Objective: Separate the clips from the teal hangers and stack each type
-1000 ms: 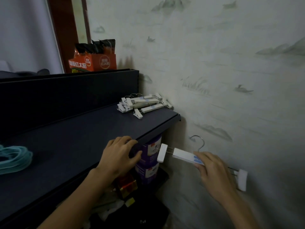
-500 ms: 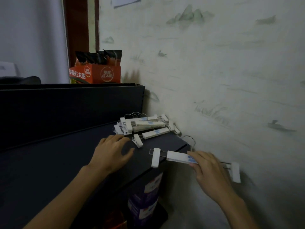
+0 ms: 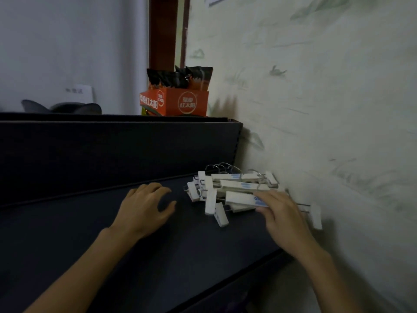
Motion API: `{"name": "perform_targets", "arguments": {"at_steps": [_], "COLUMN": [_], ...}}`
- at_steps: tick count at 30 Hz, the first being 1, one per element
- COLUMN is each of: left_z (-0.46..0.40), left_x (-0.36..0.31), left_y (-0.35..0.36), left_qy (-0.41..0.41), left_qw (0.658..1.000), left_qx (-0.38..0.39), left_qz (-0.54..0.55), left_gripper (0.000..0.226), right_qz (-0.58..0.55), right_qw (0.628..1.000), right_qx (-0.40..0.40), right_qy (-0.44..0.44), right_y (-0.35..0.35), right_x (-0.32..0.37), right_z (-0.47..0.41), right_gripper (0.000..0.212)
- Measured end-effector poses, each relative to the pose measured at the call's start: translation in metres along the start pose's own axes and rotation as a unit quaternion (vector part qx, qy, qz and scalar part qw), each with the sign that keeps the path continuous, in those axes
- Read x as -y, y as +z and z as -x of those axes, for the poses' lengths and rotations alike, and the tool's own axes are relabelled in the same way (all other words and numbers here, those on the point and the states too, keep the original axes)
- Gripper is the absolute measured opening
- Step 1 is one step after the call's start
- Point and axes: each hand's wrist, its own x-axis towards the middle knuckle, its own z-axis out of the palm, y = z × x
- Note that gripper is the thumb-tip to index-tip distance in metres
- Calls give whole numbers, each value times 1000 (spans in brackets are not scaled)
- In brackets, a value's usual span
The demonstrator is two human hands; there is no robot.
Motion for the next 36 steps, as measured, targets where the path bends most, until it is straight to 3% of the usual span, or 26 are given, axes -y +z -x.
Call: {"name": "perform_targets", "arguments": {"at_steps": [6, 17, 25, 36], "left_z": [-14, -43, -45, -38], "left_x": [4, -9, -16, -23], "left_y": [5, 14, 19, 18], "left_qy": [-70, -155, -194, -214], "left_qw": [997, 986, 978, 972], "left_qx": [-16, -37, -48, -47], "left_qz": [-19, -49, -66, -80], "left_gripper": [44, 46, 44, 44], "right_qz": [-76, -85, -95, -116], "right_qw": [996, 985, 972, 963], "right_qx": [12, 105, 179, 217], "right_qy": [-45, -109, -116, -114], "right_y": [17, 54, 75, 74], "right_x": [-15, -41, -40, -43], "right_z": [-70, -155, -173, -176], "right_gripper": [36, 39, 40, 48]}}
